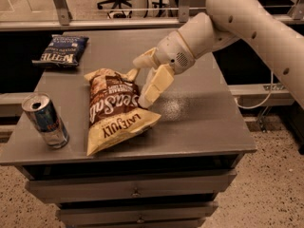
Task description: Move brown chip bag near redbull can
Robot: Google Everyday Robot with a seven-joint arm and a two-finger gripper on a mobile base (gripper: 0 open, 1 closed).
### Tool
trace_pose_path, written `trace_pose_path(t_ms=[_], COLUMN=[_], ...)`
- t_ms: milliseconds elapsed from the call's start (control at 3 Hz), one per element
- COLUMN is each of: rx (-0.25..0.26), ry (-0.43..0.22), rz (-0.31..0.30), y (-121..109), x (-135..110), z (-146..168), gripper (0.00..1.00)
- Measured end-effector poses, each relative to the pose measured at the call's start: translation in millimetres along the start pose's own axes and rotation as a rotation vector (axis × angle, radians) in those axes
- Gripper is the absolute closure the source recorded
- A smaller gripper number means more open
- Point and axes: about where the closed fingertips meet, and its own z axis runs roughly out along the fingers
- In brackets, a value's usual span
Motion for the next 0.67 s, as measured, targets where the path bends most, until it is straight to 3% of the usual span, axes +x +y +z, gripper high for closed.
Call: trace_pose_path(t_ms=[333, 667], rx=[0.103, 0.174], ry=[-0.033, -0.048], rz=[0.007, 0.014], y=[-19, -33], x=[3, 10], z=[-54, -96], gripper=[0.00, 0.00])
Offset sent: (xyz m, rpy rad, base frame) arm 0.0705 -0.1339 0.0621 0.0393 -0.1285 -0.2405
